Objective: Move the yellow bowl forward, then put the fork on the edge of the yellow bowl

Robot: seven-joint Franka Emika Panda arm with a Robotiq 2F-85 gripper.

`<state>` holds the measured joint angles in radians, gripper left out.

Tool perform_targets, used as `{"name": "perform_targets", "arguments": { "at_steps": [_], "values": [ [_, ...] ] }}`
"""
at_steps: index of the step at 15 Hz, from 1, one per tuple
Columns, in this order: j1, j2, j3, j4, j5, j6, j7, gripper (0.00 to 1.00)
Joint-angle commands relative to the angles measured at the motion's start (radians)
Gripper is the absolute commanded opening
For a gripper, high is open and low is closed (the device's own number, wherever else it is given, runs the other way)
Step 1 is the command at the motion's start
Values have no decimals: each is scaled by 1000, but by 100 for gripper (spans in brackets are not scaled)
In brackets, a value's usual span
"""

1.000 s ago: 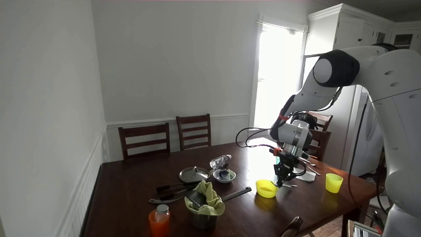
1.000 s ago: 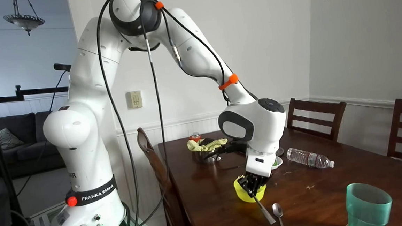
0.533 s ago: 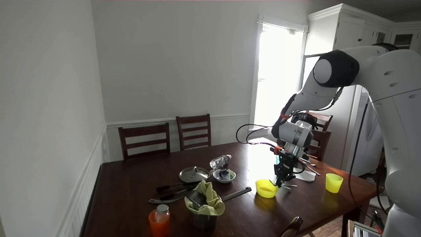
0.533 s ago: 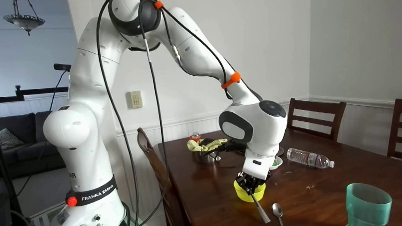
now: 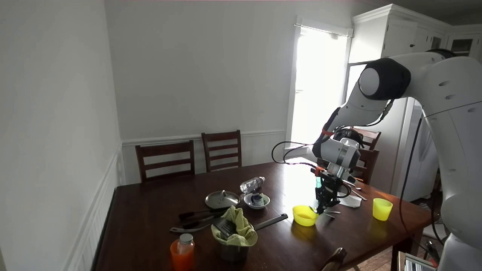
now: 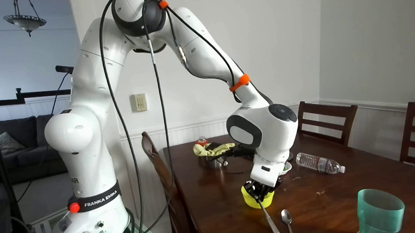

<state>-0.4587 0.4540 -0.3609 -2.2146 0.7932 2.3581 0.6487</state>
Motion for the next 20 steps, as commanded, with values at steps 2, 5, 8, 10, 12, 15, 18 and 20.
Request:
{"name": "perform_targets", "arguments": {
  "at_steps": [2,5,8,10,12,15,18,20],
  "values": [
    [-1,15,-10,26,32,-28,19,0],
    [2,15,-11,26,29,-22,29,22],
    [1,9,-12,24,32,-17,30,40],
    [1,6,-12,22,35,-13,28,54],
    [2,3,-14,20,35,-9,26,66],
    [13,-22,-27,0,7,4,16,88],
    [42,-62,-63,-23,-62,7,55,100],
    [54,-92,-83,-30,-109,-10,62,100]
  ]
}}
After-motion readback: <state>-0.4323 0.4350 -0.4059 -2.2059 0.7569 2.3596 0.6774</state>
